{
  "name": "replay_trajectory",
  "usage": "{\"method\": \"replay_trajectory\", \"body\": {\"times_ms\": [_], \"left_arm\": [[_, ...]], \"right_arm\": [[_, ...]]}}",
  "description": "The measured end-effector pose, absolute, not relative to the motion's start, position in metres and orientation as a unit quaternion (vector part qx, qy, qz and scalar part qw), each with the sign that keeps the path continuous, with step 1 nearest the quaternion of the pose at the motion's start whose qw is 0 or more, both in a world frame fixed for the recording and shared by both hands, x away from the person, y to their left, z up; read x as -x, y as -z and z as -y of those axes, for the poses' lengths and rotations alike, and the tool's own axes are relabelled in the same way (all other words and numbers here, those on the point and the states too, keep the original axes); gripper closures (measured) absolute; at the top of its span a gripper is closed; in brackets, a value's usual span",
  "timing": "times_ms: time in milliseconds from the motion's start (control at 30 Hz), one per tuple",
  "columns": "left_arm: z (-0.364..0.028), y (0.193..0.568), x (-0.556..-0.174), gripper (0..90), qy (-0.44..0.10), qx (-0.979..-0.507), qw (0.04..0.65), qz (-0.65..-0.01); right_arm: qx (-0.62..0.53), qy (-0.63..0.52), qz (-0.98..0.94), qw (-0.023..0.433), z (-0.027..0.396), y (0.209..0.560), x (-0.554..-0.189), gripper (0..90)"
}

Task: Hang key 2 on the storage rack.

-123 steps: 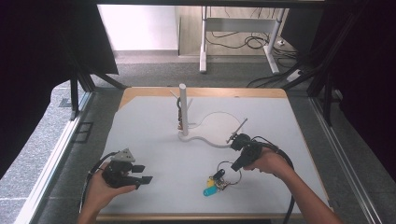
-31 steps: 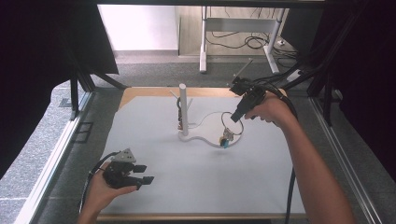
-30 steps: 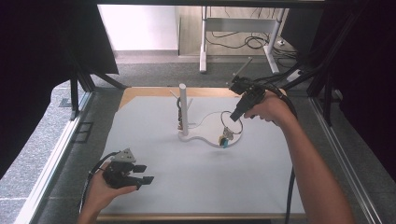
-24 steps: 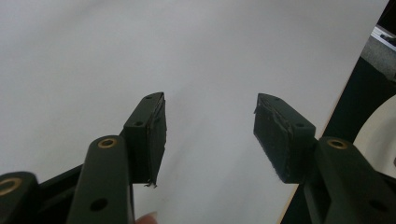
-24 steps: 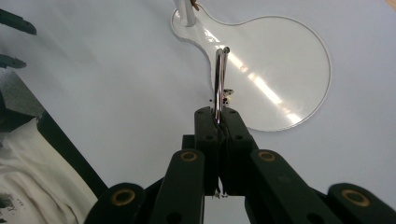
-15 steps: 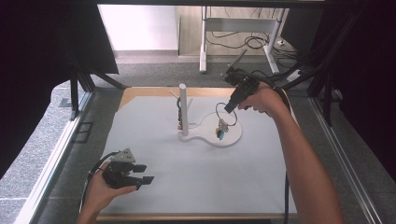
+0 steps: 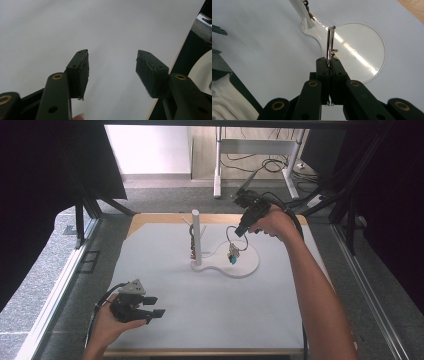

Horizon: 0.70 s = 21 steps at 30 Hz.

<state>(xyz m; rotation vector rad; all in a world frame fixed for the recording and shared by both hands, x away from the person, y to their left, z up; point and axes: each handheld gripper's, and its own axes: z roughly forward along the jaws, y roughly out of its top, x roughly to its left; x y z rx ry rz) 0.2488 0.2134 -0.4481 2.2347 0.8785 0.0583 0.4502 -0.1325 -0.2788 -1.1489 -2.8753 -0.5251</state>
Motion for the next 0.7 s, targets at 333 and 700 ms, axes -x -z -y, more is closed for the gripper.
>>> {"method": "replay_trajectory", "body": {"times_ms": [333,700], "left_arm": [[-0.215,0.447,-0.249,44.5,-0.023,-0.867,0.365,-0.338],[-0.215,0.447,-0.25,44.5,-0.022,-0.868,0.367,-0.334]], "right_arm": [[0.368,0.156,0.917,0.0,0.121,0.289,-0.463,87.6],[0.361,0.154,0.92,0.001,0.11,0.292,-0.471,87.6]]}}
